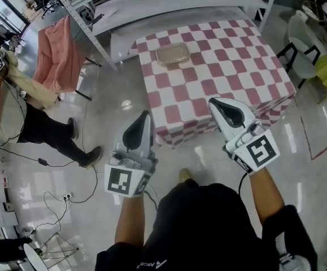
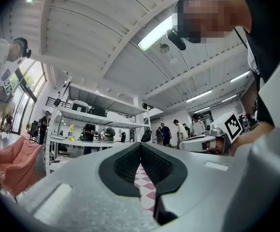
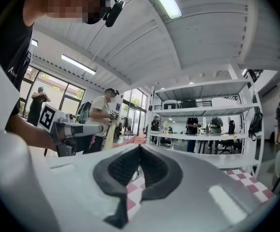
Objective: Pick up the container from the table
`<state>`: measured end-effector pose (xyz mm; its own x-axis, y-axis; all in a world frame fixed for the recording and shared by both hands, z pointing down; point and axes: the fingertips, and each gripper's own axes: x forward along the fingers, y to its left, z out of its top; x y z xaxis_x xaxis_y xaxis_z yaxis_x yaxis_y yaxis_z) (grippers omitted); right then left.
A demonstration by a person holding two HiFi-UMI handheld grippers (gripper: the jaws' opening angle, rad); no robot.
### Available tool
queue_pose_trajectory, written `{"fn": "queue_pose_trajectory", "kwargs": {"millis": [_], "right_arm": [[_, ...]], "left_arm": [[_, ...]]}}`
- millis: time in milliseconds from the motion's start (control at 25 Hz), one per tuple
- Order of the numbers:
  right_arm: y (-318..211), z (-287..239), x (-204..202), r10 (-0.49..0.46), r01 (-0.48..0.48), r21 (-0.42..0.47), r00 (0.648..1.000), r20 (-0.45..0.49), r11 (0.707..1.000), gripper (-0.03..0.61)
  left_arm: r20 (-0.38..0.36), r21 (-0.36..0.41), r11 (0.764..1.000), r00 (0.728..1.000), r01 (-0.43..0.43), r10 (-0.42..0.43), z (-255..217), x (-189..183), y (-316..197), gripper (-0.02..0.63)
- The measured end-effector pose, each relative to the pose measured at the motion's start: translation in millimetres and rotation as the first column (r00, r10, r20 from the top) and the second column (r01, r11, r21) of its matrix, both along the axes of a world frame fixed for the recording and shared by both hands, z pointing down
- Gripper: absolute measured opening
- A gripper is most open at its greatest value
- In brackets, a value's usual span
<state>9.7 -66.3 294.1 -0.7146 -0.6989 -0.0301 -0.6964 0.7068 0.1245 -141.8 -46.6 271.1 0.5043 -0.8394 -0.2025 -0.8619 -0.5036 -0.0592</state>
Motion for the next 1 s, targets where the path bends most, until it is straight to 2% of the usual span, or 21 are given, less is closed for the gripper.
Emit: {"fn": "queue_pose_trajectory", "kwargs": {"millis": [440,1000], "right_arm": [[-120.4,16.8,-24.8,0.035,-0.038,-0.056,0.998,-0.053,0.998,0.003],[-317.7,89.6,-0.8,0.033,-0.060,-0.182,0.988,-0.148,0.981,0.003]], "left_arm": [[0.000,-0.029,0.999,1.000,0.018,-0.018,12.1,-36.3,-106.2,0.011],[0.034,-0.046,0.986,0.987,0.158,-0.156,30.7,-28.0,-269.6,0.011]]}}
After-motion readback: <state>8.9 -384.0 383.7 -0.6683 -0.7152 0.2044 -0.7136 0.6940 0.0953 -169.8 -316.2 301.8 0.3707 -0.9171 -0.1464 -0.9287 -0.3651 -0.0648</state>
